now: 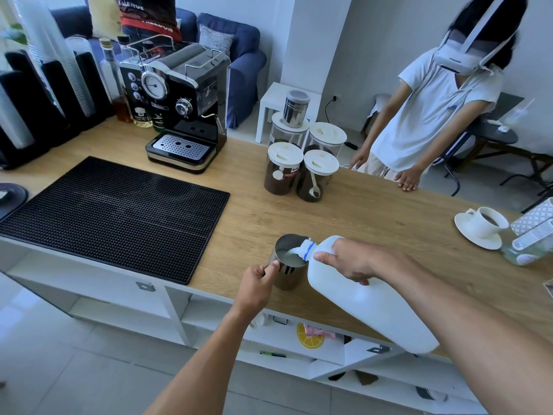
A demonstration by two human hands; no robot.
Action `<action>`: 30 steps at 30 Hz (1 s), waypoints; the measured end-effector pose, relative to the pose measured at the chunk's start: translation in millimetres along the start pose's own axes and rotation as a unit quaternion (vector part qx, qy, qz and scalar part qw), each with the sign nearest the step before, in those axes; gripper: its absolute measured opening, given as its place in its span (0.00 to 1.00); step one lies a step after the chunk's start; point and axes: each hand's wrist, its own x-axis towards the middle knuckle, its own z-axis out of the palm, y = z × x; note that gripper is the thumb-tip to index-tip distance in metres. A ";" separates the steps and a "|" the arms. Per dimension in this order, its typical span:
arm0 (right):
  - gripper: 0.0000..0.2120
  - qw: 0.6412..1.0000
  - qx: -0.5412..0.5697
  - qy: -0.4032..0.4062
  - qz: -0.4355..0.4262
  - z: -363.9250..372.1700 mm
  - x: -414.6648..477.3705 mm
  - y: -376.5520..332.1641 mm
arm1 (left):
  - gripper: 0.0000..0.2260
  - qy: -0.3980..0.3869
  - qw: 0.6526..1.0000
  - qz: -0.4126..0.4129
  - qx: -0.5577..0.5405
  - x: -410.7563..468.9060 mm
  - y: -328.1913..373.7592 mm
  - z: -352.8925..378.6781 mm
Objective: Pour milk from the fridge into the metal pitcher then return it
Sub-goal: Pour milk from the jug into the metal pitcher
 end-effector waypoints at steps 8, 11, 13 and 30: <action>0.36 1.000 0.003 -0.020 0.009 -3.5 -4.3 -2.3 | 0.21 -0.002 1.000 -0.002 0.004 -1.1 0.8 0.3; 0.36 1.000 0.002 -0.020 0.009 -5.4 -4.8 -3.5 | 0.21 -0.003 1.000 0.000 0.004 -1.1 2.9 -0.4; 0.34 1.000 -0.001 -0.020 0.007 -6.4 -3.8 -4.5 | 0.21 -0.003 1.000 0.000 0.003 -1.5 3.5 -0.9; 0.30 1.000 0.001 -0.016 0.000 -8.7 -2.0 -5.3 | 0.21 -0.003 1.000 0.003 0.010 -1.3 3.0 -0.6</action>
